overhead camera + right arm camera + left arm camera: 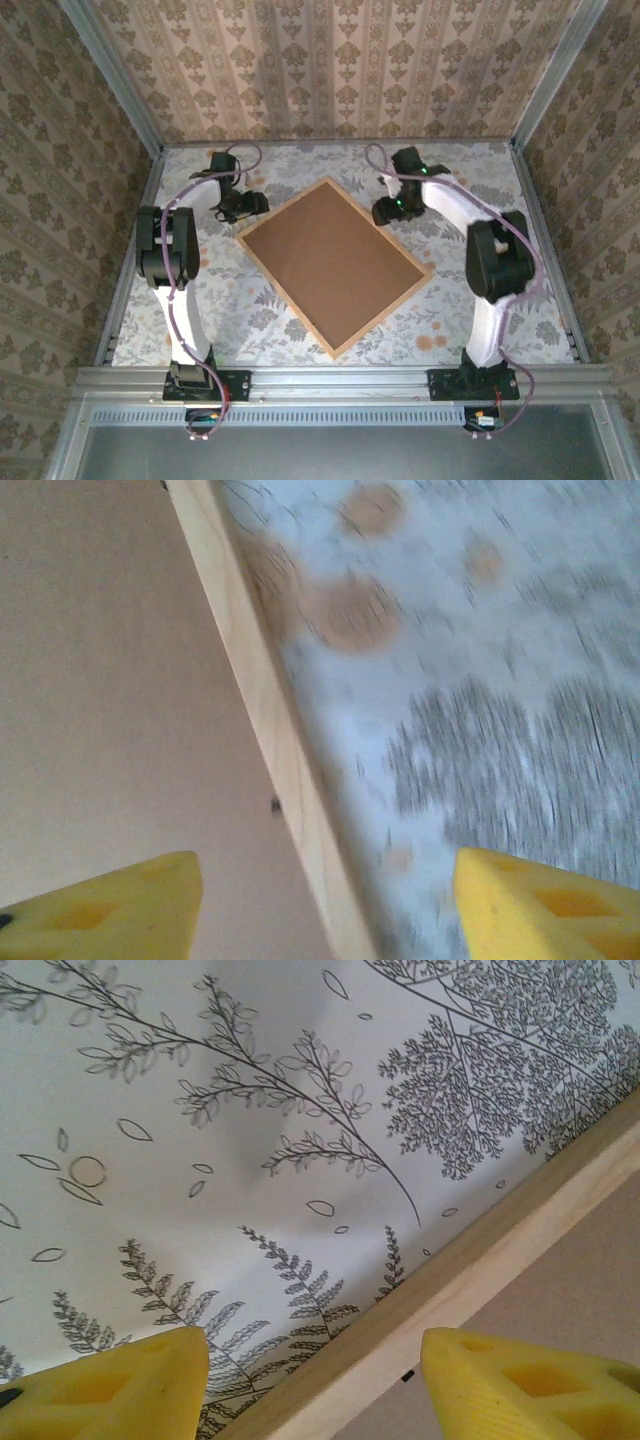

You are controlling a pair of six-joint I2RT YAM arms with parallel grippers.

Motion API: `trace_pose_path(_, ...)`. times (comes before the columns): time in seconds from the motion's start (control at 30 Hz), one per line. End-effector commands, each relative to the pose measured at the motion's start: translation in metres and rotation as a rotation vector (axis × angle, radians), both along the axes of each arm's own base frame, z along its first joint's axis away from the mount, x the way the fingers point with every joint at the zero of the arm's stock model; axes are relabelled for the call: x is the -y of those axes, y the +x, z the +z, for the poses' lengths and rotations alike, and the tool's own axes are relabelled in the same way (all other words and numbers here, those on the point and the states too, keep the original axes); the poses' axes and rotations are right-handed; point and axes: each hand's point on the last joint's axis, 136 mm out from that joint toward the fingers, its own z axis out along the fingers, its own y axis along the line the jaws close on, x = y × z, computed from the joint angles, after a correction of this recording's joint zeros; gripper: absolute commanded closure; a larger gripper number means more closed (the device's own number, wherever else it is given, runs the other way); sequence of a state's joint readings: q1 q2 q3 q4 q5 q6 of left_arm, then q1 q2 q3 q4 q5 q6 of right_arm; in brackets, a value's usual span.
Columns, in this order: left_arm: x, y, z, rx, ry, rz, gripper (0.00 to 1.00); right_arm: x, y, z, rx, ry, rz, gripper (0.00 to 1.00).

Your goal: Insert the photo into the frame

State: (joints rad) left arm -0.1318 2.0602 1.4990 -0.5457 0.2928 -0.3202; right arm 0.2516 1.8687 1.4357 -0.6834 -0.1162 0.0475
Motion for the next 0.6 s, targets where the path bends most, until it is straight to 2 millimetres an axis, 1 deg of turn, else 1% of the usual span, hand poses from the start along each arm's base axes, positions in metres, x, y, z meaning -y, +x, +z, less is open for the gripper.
trace_pose_path(0.0,0.006,-0.007,-0.006,-0.025,-0.024,-0.037,0.33,0.009,-0.06,0.007,-0.092,0.086,-0.202,0.22)
trace_pose_path(0.07,0.008,-0.008,-0.007,-0.029,-0.037,-0.043,0.33,0.023,-0.097,0.009,-0.138,0.064,-0.269,0.14)
trace_pose_path(0.13,0.01,-0.01,-0.009,-0.032,-0.042,-0.05,0.34,0.034,-0.127,0.01,-0.197,0.039,-0.312,0.11)
trace_pose_path(0.17,0.01,-0.011,-0.01,-0.034,-0.039,-0.05,0.33,0.039,-0.141,0.008,-0.224,0.027,-0.338,0.11)
trace_pose_path(0.27,0.01,-0.016,-0.017,-0.052,-0.04,-0.047,0.35,0.045,-0.171,0.003,-0.28,0.034,-0.403,0.11)
trace_pose_path(0.3,0.011,-0.018,-0.018,-0.056,-0.044,-0.047,0.35,0.043,-0.175,0.003,-0.276,0.058,-0.415,0.11)
trace_pose_path(0.33,0.012,-0.019,-0.02,-0.055,-0.052,-0.045,0.36,0.041,-0.179,-0.003,-0.289,0.084,-0.434,0.11)
trace_pose_path(0.37,0.013,-0.021,-0.021,-0.055,-0.06,-0.044,0.36,0.032,-0.18,-0.01,-0.309,0.136,-0.44,0.11)
trace_pose_path(0.47,0.017,-0.028,-0.025,-0.075,-0.093,-0.044,0.38,0.008,-0.173,-0.032,-0.361,0.269,-0.463,0.13)
trace_pose_path(0.53,0.019,-0.035,-0.024,-0.083,-0.116,-0.041,0.4,-0.002,-0.166,-0.042,-0.36,0.326,-0.479,0.14)
trace_pose_path(0.57,0.02,-0.038,-0.024,-0.083,-0.126,-0.04,0.4,-0.002,-0.163,-0.047,-0.355,0.334,-0.49,0.15)
